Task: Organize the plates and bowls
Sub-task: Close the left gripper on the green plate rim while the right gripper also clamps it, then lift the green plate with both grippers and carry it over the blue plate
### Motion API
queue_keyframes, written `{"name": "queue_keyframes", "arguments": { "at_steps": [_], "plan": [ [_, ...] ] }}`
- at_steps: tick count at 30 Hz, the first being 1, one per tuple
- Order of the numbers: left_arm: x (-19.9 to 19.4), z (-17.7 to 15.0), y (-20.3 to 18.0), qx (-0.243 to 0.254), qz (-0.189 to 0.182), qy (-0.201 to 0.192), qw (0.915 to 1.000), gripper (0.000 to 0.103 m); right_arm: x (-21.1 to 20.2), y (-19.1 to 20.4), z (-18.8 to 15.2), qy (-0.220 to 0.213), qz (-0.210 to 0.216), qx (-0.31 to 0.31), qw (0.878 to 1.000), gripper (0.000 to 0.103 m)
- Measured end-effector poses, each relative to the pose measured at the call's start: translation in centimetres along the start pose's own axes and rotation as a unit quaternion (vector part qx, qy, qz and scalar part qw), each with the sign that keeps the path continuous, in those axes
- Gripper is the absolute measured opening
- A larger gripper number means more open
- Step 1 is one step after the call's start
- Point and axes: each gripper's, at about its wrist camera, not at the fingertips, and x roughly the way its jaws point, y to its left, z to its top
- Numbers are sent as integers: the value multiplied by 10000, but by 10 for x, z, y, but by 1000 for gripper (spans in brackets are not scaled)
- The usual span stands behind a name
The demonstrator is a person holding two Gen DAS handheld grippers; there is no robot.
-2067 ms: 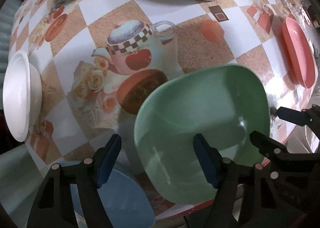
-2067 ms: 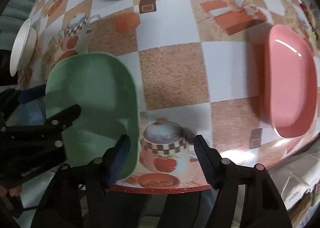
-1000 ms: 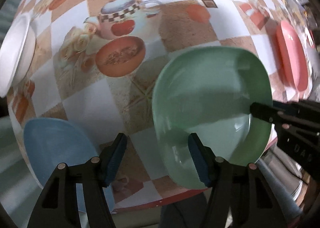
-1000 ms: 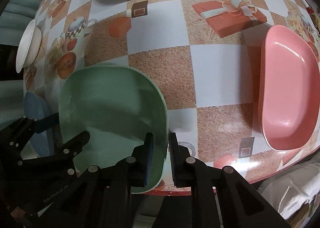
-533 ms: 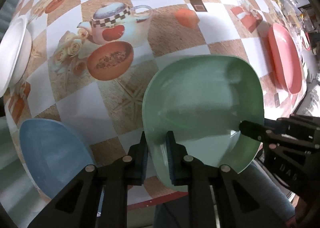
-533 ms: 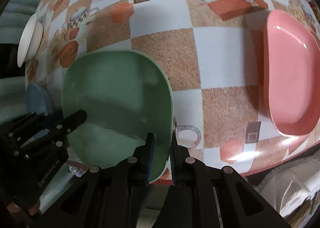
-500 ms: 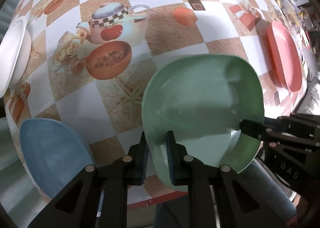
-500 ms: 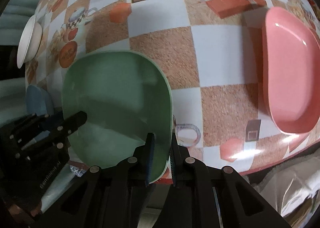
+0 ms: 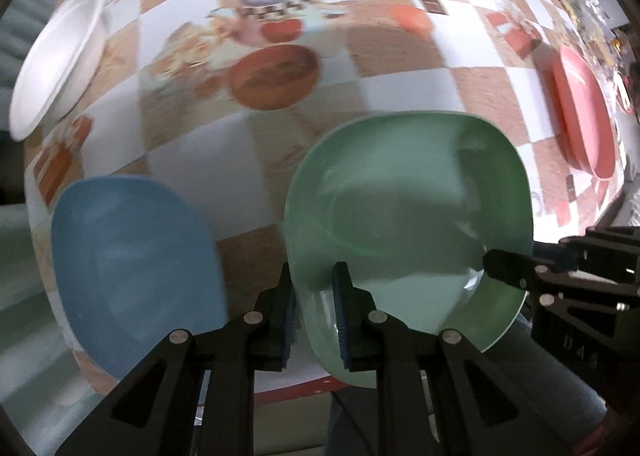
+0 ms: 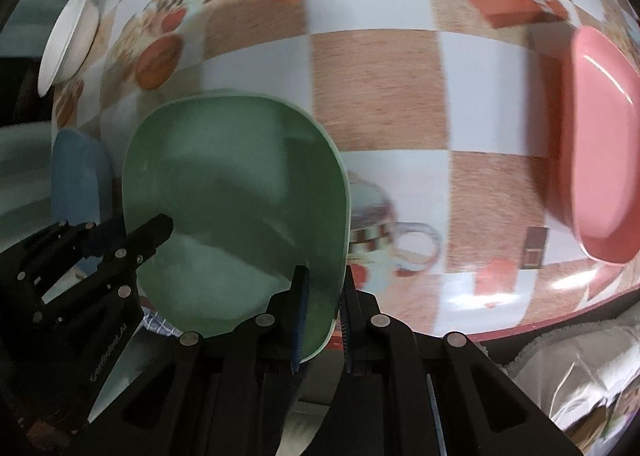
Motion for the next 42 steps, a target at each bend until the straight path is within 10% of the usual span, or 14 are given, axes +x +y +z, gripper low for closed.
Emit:
{"name": "queue_keyframes", "arguments": {
  "at_steps": [17, 42],
  "plan": [
    [6, -10, 78, -713, 25, -315, 9970, 20, 36, 117, 21, 5, -47, -540, 9985, 17],
    [-145, -52, 147, -1758, 485, -1096, 9771, 20, -28, 221, 6, -218, -213, -1801, 9832, 17]
  ]
}}
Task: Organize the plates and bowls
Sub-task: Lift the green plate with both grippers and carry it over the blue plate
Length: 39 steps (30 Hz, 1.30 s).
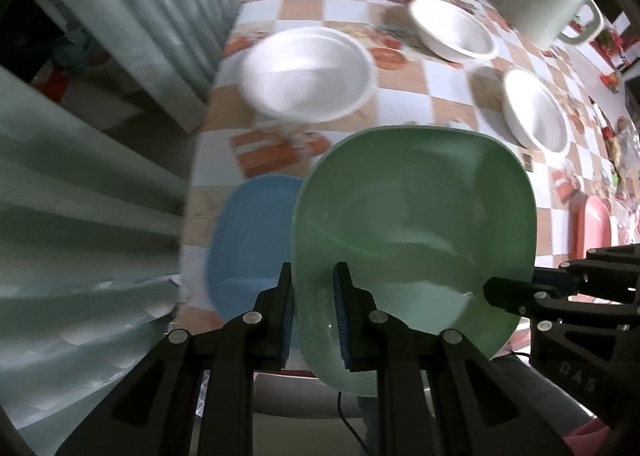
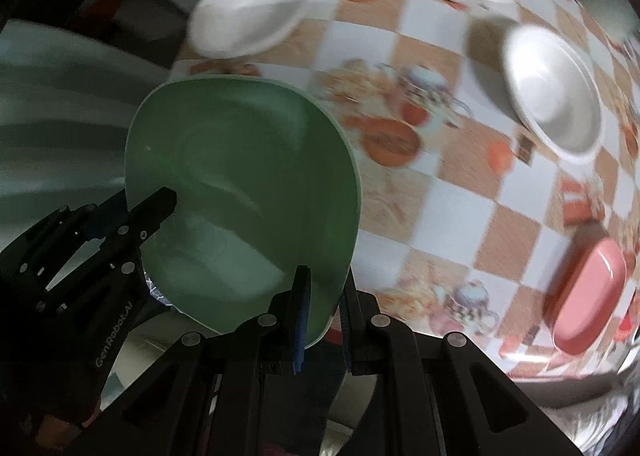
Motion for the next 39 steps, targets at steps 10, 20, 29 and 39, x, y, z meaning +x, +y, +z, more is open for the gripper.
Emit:
{"name": "queue_keyframes", "arguments": {
  "at_steps": [10, 20, 29, 39],
  "plan": [
    [13, 1, 52, -33, 311, 105, 9995, 20, 41, 75, 25, 293, 105, -465, 9984, 17],
    [34, 7, 65, 158, 372, 209, 9990, 20, 75, 115, 35, 396, 0, -500, 9980, 17],
    [53, 10, 61, 329, 398, 340, 9981, 20, 110, 138, 27, 601, 31, -392, 9974, 17],
    [62, 10, 63, 293, 424, 409, 9978, 22, 141, 152, 29, 706, 92, -356, 9968, 17]
  ]
}}
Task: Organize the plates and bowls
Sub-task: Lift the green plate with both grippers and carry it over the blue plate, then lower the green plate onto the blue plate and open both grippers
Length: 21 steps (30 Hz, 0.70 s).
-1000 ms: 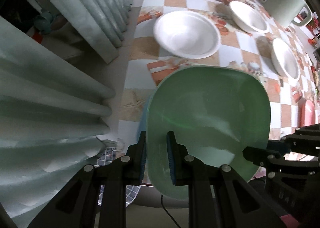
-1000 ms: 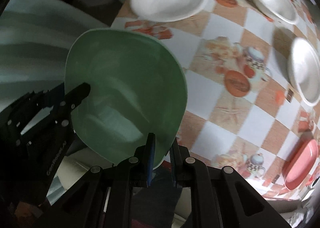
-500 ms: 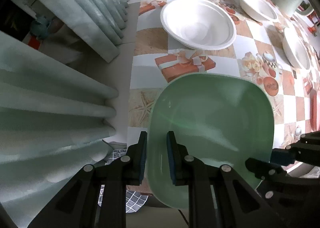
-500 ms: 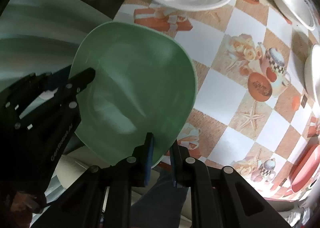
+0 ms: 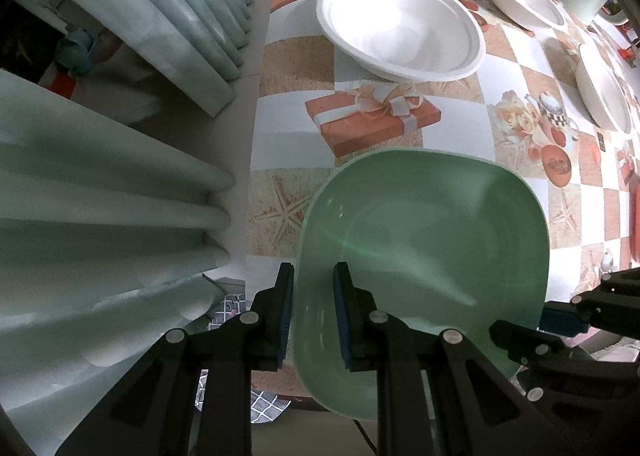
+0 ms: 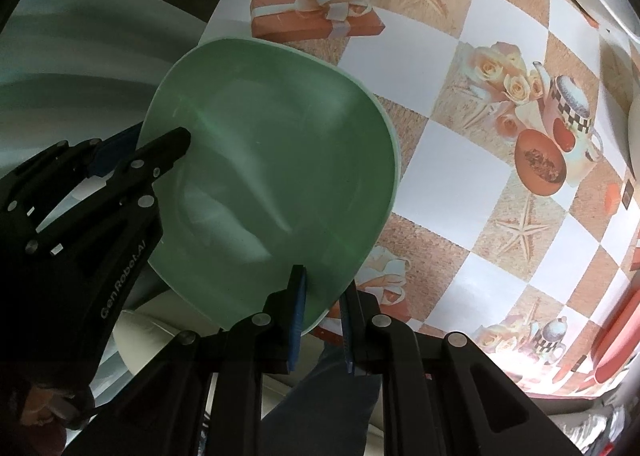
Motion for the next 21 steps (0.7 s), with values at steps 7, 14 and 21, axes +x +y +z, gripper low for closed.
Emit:
{"name": "queue_keyframes", "arguments": {
  "at_steps": [7, 14, 21],
  "plan": [
    [-12, -7, -10, 135, 48, -474, 9988, 79, -8, -2, 2, -123, -135, -231, 9996, 33],
    [-20, -6, -2, -253, -309, -265, 9988, 96, -31, -1, -16, -372, -333, -455, 9977, 94],
    [-43, -15, -13, -435, -930, -250, 9944, 102, -48, -25, -26, -543, -480, -598, 9956, 103]
  ]
}}
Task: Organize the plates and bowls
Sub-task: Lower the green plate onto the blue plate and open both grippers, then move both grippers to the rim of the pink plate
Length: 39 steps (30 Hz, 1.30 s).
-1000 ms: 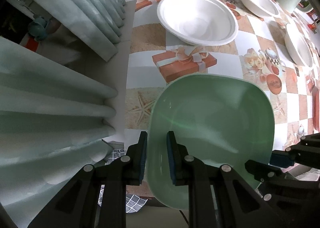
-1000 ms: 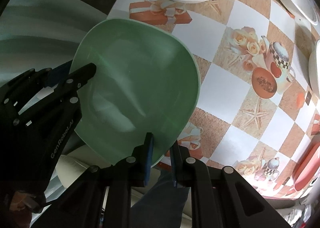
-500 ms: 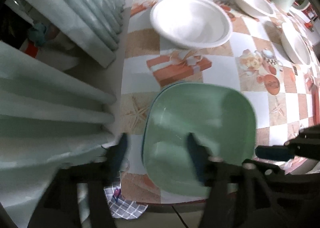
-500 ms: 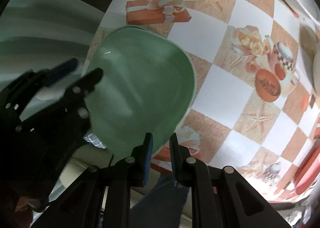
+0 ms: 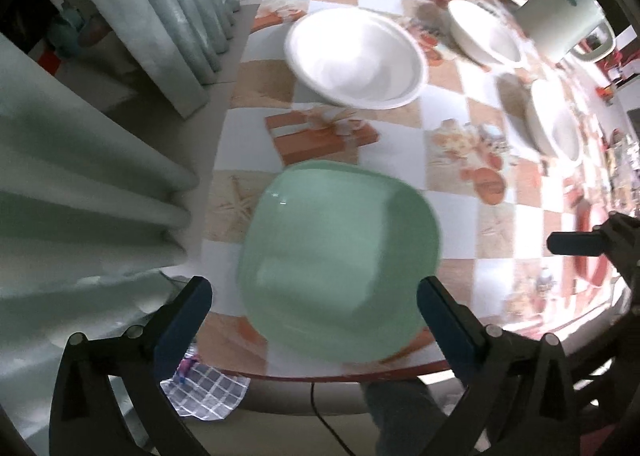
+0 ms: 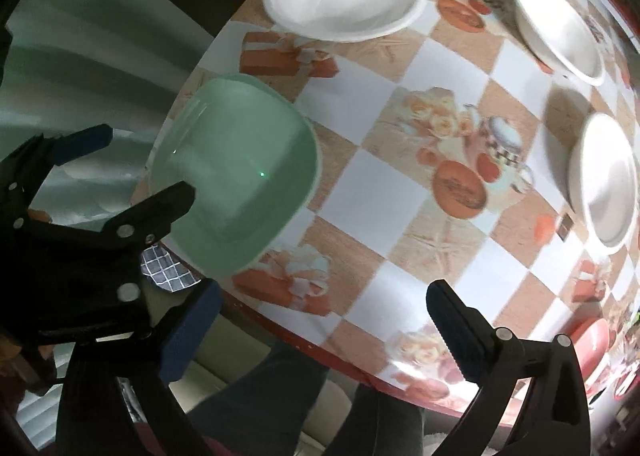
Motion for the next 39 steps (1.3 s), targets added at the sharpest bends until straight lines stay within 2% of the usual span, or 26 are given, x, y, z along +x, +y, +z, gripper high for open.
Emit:
{"name": "queue_keyframes", "arguments": {
  "at_steps": [4, 6, 10, 19, 25, 34, 39],
  "plan": [
    [-7, 0, -14, -40, -325, 83, 9994, 102, -10, -21, -15, 10, 1, 227, 9997, 103],
    [-12, 1, -24, 17, -407, 111, 9991, 102, -7, -32, -22, -28, -47, 324, 9995, 103],
    [-19, 9, -44, 235, -432, 108, 9987, 102, -34, -58, -28, -82, -80, 668, 9977, 103],
    [-25, 29, -115, 1188, -407, 120, 9920, 102, -60, -134, -63, -385, -16, 1838, 9822, 103],
    [-20, 34, -169, 1812, -503, 231, 9819, 102, -64, -185, -100, -409, 18, 2610, 9645, 103],
    [-8, 35, -252, 2760, -669, 461, 9577, 102, -67, -251, -164, -332, -32, 3553, 9341, 103],
    [4, 34, -295, 3071, -793, 681, 9459, 102, -61, -283, -203, -196, -70, 4035, 9147, 103]
  ]
}}
